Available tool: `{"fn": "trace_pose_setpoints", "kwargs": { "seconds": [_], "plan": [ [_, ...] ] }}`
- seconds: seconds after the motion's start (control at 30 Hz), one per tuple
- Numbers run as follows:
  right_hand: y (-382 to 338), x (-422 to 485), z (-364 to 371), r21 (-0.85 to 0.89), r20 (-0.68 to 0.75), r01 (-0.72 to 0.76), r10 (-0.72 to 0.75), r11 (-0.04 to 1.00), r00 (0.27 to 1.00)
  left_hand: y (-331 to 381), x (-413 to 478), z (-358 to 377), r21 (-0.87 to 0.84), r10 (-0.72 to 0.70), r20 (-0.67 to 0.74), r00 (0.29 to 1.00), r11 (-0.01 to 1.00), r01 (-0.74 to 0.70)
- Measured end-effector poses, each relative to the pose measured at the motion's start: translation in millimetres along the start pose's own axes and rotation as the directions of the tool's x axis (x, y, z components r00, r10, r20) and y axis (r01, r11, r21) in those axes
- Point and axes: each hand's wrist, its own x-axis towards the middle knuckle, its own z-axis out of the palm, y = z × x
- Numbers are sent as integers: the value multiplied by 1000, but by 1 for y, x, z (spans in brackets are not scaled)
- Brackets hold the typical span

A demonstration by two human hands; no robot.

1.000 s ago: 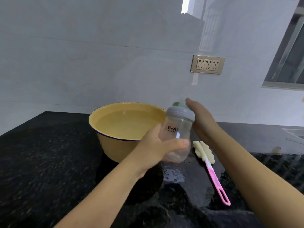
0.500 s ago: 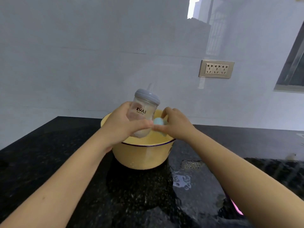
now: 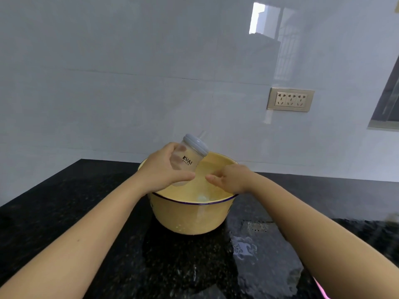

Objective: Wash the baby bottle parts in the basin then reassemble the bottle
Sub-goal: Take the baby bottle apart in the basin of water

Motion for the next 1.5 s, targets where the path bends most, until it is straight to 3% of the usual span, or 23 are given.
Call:
{"fn": "trace_pose_setpoints", "kwargs": {
  "seconds": [0.07, 0.13, 0.2, 0.27, 0.37, 0.47, 0.63, 0.73, 0.8, 0.9, 0.93, 1.0, 1.1, 1.13, 1.23, 1.3, 1.37, 1.47, 1.5],
  "plan": [
    [0, 0, 0, 355, -150, 75, -22, 932, 988, -3, 7, 2, 28, 9, 42, 999, 1000, -10],
    [-2, 1, -3, 711, -204, 165, -24, 683, 979, -6, 13, 5, 69, 23, 87, 996, 997, -29],
    [0, 5, -5, 844, -212, 199, -31, 498, 977, -9, 17, 7, 133, 35, 128, 991, 990, -52],
    [-2, 6, -6, 878, -196, 190, -33, 439, 980, -12, 19, 10, 169, 50, 156, 986, 983, -76],
    [-6, 15, -1, 819, -252, 202, 21, 537, 968, -15, 19, 12, 176, 64, 172, 983, 980, -94],
    [-8, 17, 0, 809, -319, 264, 15, 526, 948, -14, 19, 9, 118, 37, 195, 980, 991, -61],
    [-9, 12, -12, 868, -341, 396, -221, 301, 914, -17, 18, 0, -261, 38, 284, 958, 964, 39],
    [-10, 16, -22, 928, -280, 334, -281, 168, 918, -21, 21, 0, -317, 33, 292, 956, 946, 64],
    [-13, 17, -28, 934, -250, 285, -176, 215, 952, -24, 22, 0, -331, 27, 298, 954, 941, 77],
    [-18, 18, -28, 822, -215, 178, 4, 541, 977, -27, 24, 1, -323, 20, 291, 957, 943, 79],
    [-19, 19, -27, 793, -221, 162, 28, 588, 975, -27, 24, 1, -314, 14, 279, 960, 946, 77],
    [-18, 19, -26, 828, -238, 195, 15, 526, 971, -27, 24, 2, -309, 9, 261, 965, 948, 75],
    [-14, 17, -29, 934, -194, 208, -75, 290, 978, -27, 23, 3, -282, 6, 243, 970, 957, 65],
    [-13, 17, -29, 936, -187, 204, -84, 288, 979, -27, 22, 3, -275, 5, 237, 971, 959, 62],
    [-17, 17, -25, 844, -202, 183, -17, 505, 979, -23, 19, 4, -224, 13, 231, 973, 974, 40],
    [-19, 14, -24, 781, -226, 185, -6, 597, 974, -20, 17, 4, -182, 28, 221, 975, 983, 13],
    [-15, 13, -24, 807, -238, 231, -58, 544, 969, -19, 16, 4, -165, 45, 220, 975, 986, -8],
    [-9, 9, -26, 882, -212, 272, -192, 386, 958, -20, 15, 3, -162, 50, 205, 977, 987, -16],
    [-9, 9, -26, 884, -193, 254, -187, 394, 963, -20, 15, 3, -157, 54, 207, 977, 987, -22]
  ]
}}
